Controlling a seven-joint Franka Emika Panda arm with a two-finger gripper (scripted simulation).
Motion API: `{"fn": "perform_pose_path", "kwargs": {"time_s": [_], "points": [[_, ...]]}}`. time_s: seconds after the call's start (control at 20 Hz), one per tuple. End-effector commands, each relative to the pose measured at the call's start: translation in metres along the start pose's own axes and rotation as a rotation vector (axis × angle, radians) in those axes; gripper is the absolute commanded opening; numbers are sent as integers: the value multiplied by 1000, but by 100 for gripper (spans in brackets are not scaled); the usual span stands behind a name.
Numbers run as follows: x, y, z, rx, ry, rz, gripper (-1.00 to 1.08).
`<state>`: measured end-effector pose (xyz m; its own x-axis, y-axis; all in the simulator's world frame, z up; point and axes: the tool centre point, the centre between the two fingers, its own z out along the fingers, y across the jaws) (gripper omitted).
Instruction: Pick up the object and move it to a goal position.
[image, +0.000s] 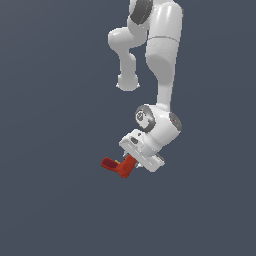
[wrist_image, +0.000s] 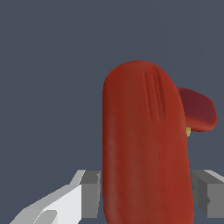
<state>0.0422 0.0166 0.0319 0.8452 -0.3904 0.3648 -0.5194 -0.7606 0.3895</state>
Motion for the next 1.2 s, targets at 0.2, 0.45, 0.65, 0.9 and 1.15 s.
{"fn": "perform_pose_path", "kwargs": {"time_s": [0.2, 0.45, 0.65, 0.9, 1.15], "points": [[3, 5, -9, 1, 0, 0, -100], [10, 18, -30, 0, -2, 0, -100], [18, 31, -53, 0, -3, 1, -100], [25, 43, -73, -2, -3, 1, -100], [28, 47, -81, -2, -3, 1, -100]]}}
